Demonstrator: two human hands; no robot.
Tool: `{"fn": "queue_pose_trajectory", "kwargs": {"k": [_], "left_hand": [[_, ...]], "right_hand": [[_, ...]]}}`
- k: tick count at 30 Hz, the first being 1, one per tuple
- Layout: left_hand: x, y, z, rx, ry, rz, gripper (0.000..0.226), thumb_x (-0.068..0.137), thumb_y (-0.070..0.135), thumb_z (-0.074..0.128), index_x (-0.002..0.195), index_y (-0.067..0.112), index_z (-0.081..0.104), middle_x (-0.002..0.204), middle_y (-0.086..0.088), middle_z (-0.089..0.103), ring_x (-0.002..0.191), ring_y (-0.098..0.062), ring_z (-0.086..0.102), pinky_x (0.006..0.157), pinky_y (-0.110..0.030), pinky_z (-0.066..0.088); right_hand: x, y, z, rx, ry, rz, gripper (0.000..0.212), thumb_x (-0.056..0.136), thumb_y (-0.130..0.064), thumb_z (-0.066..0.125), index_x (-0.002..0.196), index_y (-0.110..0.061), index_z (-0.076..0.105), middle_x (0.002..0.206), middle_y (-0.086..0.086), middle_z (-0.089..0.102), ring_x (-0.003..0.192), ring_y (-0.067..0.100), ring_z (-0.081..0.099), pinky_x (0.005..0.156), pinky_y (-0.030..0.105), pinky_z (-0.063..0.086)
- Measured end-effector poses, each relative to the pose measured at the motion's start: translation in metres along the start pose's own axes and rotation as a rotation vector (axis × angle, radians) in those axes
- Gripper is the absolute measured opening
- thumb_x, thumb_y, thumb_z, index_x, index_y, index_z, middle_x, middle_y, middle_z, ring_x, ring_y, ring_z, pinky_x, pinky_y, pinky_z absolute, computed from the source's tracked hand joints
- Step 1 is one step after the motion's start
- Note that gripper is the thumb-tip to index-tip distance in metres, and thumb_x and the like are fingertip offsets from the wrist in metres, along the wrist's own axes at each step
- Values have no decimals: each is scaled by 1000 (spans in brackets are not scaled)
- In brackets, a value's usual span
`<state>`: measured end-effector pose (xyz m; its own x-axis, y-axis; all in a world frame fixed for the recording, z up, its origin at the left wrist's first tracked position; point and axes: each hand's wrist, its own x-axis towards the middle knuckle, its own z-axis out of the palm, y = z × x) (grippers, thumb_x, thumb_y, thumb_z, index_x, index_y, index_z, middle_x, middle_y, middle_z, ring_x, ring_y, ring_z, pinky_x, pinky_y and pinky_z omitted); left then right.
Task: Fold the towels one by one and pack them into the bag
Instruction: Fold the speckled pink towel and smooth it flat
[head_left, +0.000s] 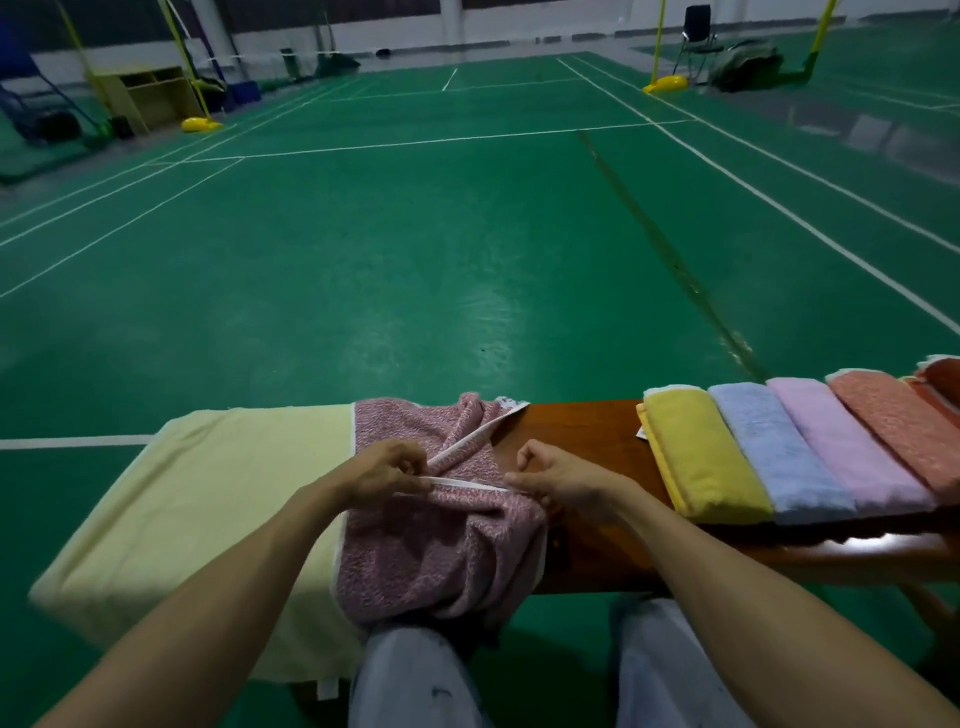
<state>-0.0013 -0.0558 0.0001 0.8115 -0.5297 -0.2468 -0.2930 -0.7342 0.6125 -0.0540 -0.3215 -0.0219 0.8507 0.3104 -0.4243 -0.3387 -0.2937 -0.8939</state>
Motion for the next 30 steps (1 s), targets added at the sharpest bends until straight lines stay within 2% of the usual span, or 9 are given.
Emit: {"fn": "queue_pose_trajectory", "kwargs": {"k": [3, 5, 8, 14, 18, 21, 23, 26, 30], "left_hand": [[-12, -18, -9, 6, 22, -36, 18, 80, 31, 69, 66, 33, 59, 78, -2, 56, 72, -15, 48, 65, -29, 38], [-19, -30, -15, -1, 35, -67, 20, 83, 27, 68, 66, 26, 58, 79, -5, 58, 73, -17, 49, 65, -29, 39], [-28, -47, -21, 25, 53, -86, 16, 80, 33, 64, 70, 22, 59, 86, -6, 59, 81, -21, 52, 74, -37, 44], [-33, -68, -28, 84, 91, -85, 11, 88, 18, 67, 77, 17, 65, 91, -2, 57, 87, -22, 53, 80, -38, 44], [-37, -81, -32, 99, 137, -100, 9, 87, 16, 69, 78, 15, 66, 93, -3, 57, 85, -23, 54, 80, -40, 47], [-41, -89, -34, 97, 167, -113, 10, 87, 16, 69, 77, 17, 66, 95, -5, 58, 86, -24, 55, 80, -40, 48], [-42, -90, -32, 101, 180, -111, 7, 86, 15, 69, 80, 13, 67, 95, -6, 58, 86, -26, 55, 80, -40, 48], [-44, -93, -32, 112, 198, -118, 6, 86, 15, 70, 83, 9, 69, 96, -6, 59, 85, -25, 56, 80, -41, 49], [-46, -95, -33, 126, 227, -122, 12, 86, 19, 69, 87, 7, 71, 94, -4, 59, 85, -23, 57, 79, -41, 52]], "right_hand": [[8, -2, 3, -98, 49, -7, 20, 96, -25, 61, 94, -18, 43, 75, 1, 49, 56, 7, 42, 47, 21, 36], [14, -5, 5, -169, 84, -21, 21, 96, -26, 61, 91, -19, 43, 74, 0, 47, 57, 9, 39, 47, 23, 34], [20, -9, 7, -305, 138, -42, 21, 96, -29, 60, 87, -21, 43, 78, -2, 47, 66, 10, 38, 54, 25, 33], [38, -17, 5, -424, 207, -53, 15, 96, -28, 61, 98, -18, 52, 98, 1, 59, 87, 13, 52, 74, 32, 43], [52, -30, 8, -439, 234, -76, 16, 95, -25, 62, 104, -19, 50, 95, -3, 59, 79, 6, 53, 66, 26, 41], [63, -34, 11, -494, 286, -86, 28, 96, -26, 62, 117, -21, 44, 88, -7, 55, 77, 6, 53, 60, 24, 39], [71, -34, 16, -553, 341, -130, 37, 95, -25, 61, 125, -20, 41, 96, -1, 55, 88, 16, 58, 72, 30, 46], [82, -35, 25, -636, 385, -161, 49, 95, -29, 61, 137, -22, 37, 125, 11, 50, 112, 29, 56, 94, 36, 43], [84, -33, 25, -685, 278, -91, 57, 97, -32, 58, 145, -21, 29, 138, 12, 55, 120, 28, 55, 99, 36, 44]]}}
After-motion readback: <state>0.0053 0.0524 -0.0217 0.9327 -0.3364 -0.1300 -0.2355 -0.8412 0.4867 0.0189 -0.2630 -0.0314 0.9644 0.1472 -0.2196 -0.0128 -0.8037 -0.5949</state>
